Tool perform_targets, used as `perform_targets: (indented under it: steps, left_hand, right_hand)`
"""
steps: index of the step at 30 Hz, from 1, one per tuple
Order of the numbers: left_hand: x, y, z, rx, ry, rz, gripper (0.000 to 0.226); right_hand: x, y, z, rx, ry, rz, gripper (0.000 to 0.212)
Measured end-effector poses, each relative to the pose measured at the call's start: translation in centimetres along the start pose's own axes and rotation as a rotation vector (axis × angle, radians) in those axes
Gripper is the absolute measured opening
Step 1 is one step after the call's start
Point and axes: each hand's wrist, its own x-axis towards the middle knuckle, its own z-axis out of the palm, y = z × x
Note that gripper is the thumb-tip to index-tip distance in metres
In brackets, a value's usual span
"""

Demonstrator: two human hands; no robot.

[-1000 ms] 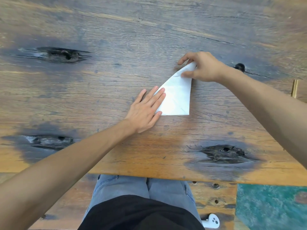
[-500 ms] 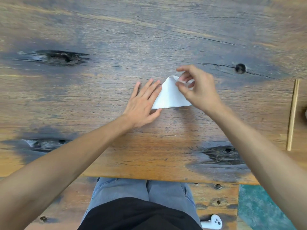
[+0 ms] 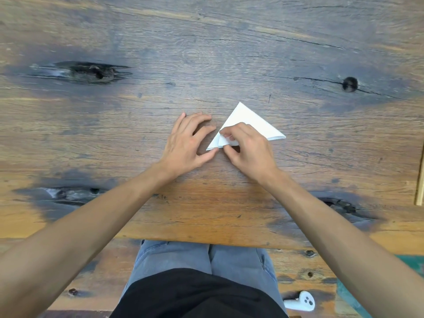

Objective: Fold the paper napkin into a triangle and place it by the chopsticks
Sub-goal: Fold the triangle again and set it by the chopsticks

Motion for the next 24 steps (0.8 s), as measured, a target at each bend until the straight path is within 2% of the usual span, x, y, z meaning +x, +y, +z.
perform_targets:
  steps: [9,24]
  left_hand:
    - [-0.5,-0.4,-0.4,-0.090,-0.003,0.017,0.051]
    - [-0.8,-0.5,-0.2,-0.063,0.022,0.024,0.047]
  right_hand:
    - [0.1,-0.1,1.2,0.030,-0.031,-0.072,0.026]
    - [-0.3,1.2,2.7,-0.003,0.021,-0.219,0.017]
